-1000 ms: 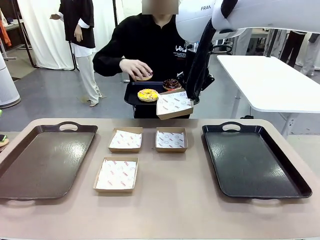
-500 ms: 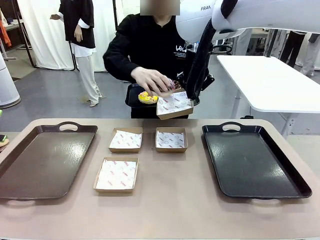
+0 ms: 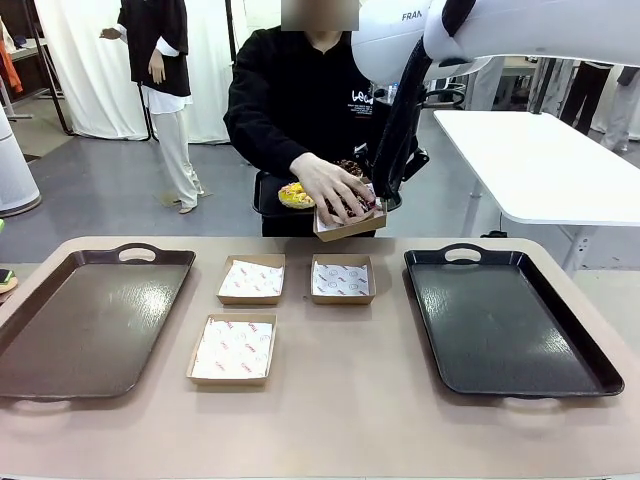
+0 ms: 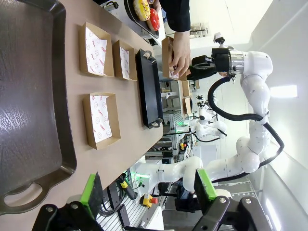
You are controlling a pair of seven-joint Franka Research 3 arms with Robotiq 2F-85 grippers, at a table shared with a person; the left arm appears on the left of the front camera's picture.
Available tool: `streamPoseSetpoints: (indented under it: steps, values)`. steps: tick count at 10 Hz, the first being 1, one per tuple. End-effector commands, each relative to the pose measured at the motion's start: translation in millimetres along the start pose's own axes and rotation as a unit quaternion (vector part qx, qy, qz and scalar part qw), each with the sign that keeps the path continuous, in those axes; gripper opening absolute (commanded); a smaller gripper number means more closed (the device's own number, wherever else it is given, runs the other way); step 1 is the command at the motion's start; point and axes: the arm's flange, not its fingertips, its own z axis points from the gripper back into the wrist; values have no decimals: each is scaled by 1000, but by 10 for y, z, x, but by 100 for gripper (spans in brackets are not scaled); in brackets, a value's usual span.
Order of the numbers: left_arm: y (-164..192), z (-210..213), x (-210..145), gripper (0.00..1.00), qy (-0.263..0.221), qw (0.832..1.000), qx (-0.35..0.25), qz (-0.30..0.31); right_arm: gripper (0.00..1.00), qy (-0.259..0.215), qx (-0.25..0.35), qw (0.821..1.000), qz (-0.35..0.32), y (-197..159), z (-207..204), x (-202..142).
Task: Individually package the donuts and arrange them on the tray.
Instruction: Place the picked Paper togo box on the Handle tray while simultaneously picking up another Paper togo box from the table with the other hand.
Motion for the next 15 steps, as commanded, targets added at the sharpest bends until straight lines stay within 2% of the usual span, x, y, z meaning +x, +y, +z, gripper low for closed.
streamPoseSetpoints:
  steps: [1,11,12,15]
  values:
    - [-7,-1,9,100,-8,1000,-3,0,0,-4,3,1000,-1,-36,-27,-61]
    - [0,0,0,100,0,1000,0,0,1,0,0,1000,0,0,-2,-1]
    - [-78,8,17,100,10,1000,19,-8,1,-3,-3,1000,7,-123,57,-70]
    - [-601,-161,274,100,42,991,122,-28,1,-9,-18,998,62,-840,439,-594]
